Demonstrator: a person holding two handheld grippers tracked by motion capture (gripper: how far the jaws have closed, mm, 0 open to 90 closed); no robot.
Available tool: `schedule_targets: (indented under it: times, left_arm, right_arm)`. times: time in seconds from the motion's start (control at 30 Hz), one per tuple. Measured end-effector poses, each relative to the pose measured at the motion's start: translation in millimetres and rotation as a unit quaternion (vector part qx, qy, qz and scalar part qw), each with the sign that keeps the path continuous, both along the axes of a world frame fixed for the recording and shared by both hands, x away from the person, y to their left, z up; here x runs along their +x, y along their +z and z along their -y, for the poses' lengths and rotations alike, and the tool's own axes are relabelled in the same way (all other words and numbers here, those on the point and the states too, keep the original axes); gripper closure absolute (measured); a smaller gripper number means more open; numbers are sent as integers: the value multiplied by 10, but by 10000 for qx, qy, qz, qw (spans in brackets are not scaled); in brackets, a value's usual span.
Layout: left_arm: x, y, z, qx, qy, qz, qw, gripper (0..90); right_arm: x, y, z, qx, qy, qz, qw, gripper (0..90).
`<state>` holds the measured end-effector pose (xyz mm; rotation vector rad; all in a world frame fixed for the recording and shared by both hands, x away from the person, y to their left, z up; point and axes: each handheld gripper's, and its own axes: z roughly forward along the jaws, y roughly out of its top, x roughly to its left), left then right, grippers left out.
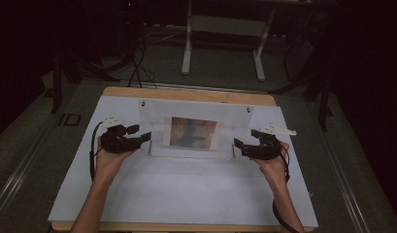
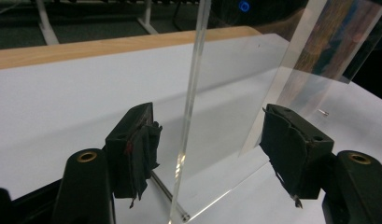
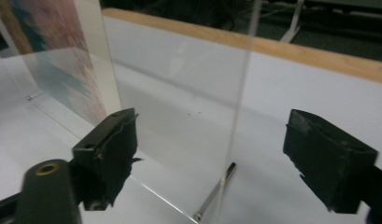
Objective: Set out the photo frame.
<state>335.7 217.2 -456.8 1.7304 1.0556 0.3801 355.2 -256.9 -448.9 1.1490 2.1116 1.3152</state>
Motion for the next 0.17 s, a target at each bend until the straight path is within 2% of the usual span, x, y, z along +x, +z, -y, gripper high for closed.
schedule_targets:
  times: [0.1, 0.17]
  left_arm:
    - [-76, 6, -103, 13, 58, 14, 10000, 344]
    - [-76, 6, -103, 13, 58, 14, 10000, 341]
  right_arm:
    - [-47, 35, 128, 135, 100, 40, 9999, 143]
    - [-56, 42, 181, 165, 150, 71, 9997, 143]
